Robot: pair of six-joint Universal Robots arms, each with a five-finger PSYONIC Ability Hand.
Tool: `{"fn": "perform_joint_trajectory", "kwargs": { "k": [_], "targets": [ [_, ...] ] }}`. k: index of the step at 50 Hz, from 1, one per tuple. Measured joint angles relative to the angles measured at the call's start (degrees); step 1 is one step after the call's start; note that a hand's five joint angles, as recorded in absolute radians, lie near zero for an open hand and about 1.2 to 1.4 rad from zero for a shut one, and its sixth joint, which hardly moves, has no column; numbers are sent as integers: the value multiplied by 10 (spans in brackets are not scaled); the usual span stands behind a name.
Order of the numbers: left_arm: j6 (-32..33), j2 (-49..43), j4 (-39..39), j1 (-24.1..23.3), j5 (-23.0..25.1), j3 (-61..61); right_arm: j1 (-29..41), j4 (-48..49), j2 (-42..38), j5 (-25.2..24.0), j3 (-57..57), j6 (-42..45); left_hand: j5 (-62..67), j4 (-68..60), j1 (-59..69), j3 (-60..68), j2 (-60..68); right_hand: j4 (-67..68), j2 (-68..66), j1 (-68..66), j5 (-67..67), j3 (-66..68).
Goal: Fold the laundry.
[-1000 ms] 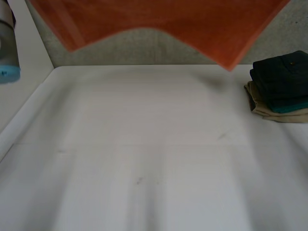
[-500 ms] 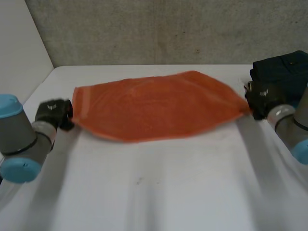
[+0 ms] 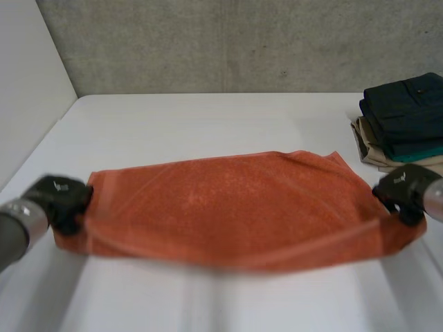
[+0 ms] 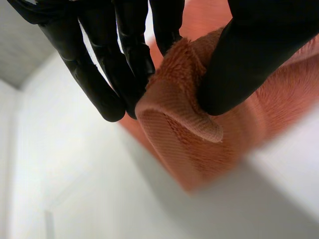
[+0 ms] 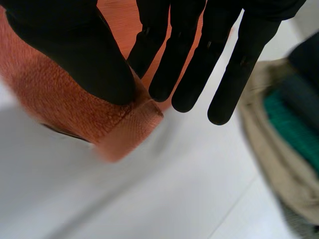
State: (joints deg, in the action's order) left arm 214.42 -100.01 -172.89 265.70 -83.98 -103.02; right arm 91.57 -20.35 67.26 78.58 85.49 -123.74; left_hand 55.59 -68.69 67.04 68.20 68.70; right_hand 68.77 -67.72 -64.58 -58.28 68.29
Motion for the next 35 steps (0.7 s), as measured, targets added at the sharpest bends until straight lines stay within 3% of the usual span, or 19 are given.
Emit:
{"fn": "perform_joint_trajectory", "kwargs": {
  "k": [7,16,30,35],
  "targets": [
    [-44,-111,-75,-24,-96,134,33,184,-64,13,-47,-103,0,0,0,0,0,0,0,0,0,0],
    [-48,-242,-59,-55,-160,291,72,333,-163,17,-125,-146,0,0,0,0,0,0,0,0,0,1],
    [-46,-365,-3,-85,-199,468,108,382,-322,35,-298,-145,0,0,0,0,0,-2,1,0,2,0],
    [-46,-373,-4,-90,-207,474,117,405,-351,39,-331,-145,0,0,0,0,0,-95,86,57,90,-91]
  ]
}}
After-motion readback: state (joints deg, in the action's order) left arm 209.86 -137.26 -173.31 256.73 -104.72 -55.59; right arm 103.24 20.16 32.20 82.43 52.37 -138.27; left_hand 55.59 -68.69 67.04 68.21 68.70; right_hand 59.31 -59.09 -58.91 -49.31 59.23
